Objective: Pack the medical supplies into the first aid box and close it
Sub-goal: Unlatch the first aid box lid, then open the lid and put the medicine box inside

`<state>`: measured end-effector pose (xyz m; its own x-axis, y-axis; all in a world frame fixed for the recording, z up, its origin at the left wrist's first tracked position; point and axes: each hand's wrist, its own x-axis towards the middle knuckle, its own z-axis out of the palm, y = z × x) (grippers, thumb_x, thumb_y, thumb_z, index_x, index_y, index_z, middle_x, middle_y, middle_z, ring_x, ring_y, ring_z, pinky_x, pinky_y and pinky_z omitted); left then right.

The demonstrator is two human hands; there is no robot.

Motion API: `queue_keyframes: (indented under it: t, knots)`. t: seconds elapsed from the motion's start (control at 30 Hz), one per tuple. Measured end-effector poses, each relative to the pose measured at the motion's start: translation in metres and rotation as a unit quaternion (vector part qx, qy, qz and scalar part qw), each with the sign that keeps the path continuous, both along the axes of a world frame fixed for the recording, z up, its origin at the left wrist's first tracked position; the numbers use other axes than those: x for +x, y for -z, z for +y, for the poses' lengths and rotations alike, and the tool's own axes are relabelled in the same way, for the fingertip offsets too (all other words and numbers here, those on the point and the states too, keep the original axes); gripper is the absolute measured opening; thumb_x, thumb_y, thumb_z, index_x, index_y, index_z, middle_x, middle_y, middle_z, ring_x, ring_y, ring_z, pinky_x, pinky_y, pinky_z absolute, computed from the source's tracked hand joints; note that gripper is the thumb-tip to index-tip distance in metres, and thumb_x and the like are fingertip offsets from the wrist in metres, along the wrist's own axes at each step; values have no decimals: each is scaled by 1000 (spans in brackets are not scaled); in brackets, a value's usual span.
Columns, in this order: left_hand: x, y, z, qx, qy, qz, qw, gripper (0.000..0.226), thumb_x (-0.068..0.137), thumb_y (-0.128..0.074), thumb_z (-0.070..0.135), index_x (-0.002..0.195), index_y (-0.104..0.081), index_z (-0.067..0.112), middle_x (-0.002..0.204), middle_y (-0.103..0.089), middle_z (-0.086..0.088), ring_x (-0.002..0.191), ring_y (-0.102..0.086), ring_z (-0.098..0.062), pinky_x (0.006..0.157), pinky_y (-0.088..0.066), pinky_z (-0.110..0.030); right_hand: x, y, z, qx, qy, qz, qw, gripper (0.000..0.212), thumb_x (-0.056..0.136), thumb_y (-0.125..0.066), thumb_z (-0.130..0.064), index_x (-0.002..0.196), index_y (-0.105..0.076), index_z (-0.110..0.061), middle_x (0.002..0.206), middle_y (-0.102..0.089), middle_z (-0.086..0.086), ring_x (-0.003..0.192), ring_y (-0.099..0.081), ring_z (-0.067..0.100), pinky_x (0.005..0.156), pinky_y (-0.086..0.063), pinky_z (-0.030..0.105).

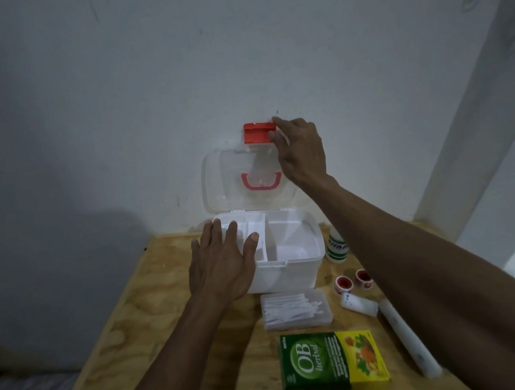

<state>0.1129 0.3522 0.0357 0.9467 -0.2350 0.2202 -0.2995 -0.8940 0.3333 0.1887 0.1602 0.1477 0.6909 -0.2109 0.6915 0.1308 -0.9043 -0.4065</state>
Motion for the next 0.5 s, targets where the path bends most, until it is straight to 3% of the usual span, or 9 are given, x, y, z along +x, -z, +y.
queue_keyframes:
  t: [0.2,0.37,0.5]
  knots:
    - [-1,-1,-1,12,2,-9,1000,71,95,-12,62,152,-28,22,162,-17,-9,151,-7,-26,121,-12,-52,-28,2,-9,24,-27,-28,999,39,99,-52,-35,135,-56,-21,128,-61,6,117,-52,22,92,-34,25]
    - [0,1,0,25,1,-26,999,81,89,-4,66,149,-35,21,160,-25,-11,149,-13,-29,118,-19,-54,-68,15,-19,65,-56,-32,996,37,95,-59,-34,128,-63,-18,119,-66,6,105,-60,21,93,-49,40]
    - [1,0,0,25,5,-30,999,79,90,-7,64,147,-39,18,158,-28,-15,148,-16,-31,116,-20,-56,-108,25,-20,80,-76,9,994,35,92,-64,-34,124,-65,-19,108,-69,1,91,-61,9,83,-45,20]
